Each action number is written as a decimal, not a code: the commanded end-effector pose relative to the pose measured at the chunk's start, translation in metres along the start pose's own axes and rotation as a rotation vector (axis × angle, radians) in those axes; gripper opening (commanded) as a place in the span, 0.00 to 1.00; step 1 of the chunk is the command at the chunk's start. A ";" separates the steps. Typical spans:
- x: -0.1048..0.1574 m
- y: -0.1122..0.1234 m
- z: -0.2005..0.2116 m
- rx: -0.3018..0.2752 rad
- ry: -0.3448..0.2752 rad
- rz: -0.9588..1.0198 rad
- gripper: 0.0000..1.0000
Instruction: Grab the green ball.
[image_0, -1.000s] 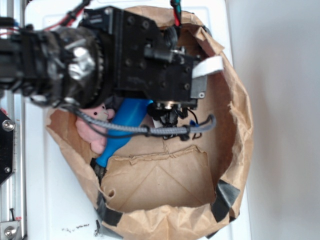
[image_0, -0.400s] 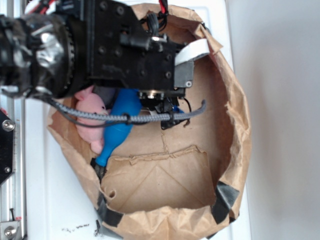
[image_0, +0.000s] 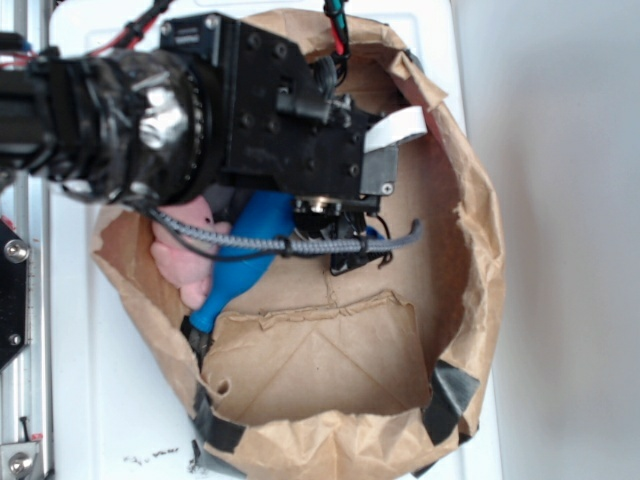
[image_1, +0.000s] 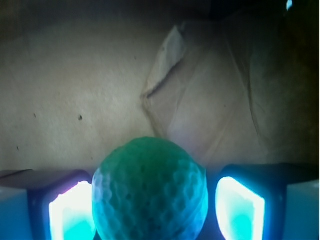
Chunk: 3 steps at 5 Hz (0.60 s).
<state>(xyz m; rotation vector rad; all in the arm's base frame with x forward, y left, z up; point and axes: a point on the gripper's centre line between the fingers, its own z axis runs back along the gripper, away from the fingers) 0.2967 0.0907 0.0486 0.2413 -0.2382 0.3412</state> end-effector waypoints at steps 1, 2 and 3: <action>-0.004 0.005 0.013 -0.007 -0.004 -0.010 0.00; 0.006 0.005 0.019 -0.027 -0.001 -0.019 0.00; 0.013 -0.004 0.046 -0.046 -0.014 -0.033 0.00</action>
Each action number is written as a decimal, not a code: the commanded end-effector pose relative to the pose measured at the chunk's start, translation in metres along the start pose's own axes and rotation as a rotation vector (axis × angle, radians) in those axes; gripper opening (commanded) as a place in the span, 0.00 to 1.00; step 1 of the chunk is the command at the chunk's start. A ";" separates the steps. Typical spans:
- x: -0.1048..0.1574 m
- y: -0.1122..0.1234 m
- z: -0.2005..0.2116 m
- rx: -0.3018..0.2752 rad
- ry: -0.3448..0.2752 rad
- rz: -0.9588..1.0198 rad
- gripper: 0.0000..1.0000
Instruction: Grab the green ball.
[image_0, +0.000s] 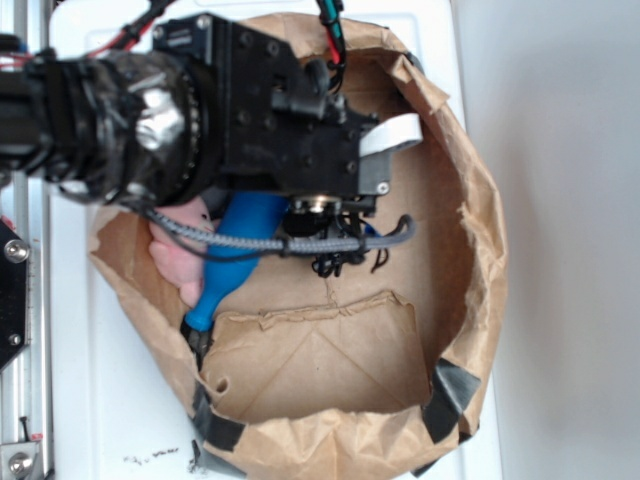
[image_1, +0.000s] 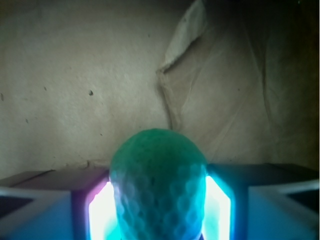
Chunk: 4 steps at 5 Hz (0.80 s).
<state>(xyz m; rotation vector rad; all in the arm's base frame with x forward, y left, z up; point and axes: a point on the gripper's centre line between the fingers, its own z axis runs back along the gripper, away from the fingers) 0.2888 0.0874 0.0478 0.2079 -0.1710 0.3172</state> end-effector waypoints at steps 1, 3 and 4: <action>0.035 -0.028 0.078 -0.014 -0.092 -0.087 0.00; 0.046 -0.039 0.130 -0.068 -0.090 -0.197 0.00; 0.038 -0.044 0.137 -0.085 -0.083 -0.261 0.00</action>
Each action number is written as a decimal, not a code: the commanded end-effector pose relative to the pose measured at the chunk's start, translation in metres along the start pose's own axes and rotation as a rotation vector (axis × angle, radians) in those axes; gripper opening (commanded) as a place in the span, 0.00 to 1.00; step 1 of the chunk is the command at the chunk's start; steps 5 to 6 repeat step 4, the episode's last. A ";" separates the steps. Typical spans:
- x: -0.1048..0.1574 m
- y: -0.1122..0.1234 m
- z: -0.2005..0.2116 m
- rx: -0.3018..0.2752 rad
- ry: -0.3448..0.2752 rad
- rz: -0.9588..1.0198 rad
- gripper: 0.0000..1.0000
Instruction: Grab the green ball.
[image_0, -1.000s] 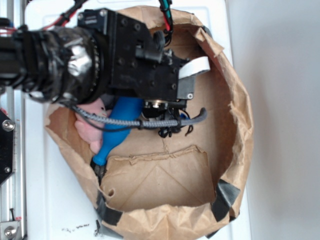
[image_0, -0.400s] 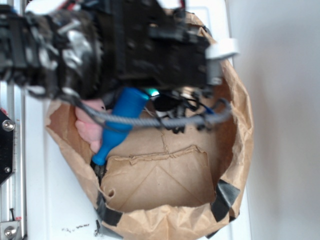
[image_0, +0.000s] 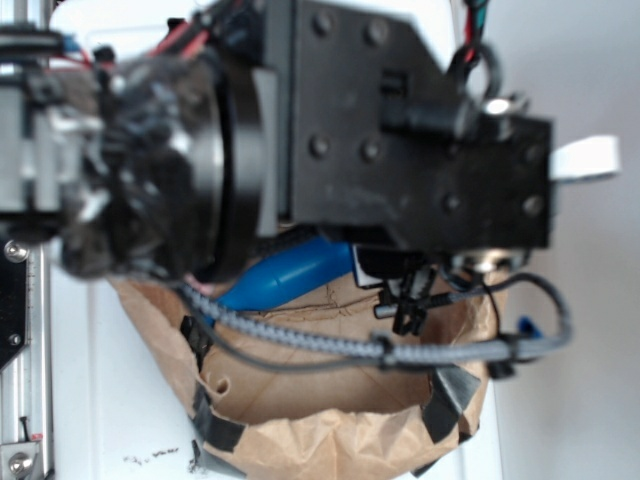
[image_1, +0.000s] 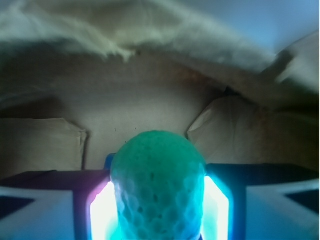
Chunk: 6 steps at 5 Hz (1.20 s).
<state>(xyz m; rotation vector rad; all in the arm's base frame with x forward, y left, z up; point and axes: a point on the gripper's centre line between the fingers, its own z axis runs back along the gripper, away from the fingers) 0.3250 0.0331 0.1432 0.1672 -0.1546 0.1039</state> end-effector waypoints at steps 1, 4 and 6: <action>-0.020 -0.009 0.049 -0.058 -0.113 -0.109 0.00; -0.056 -0.021 0.083 -0.015 -0.132 -0.316 1.00; -0.056 -0.021 0.083 -0.015 -0.132 -0.316 1.00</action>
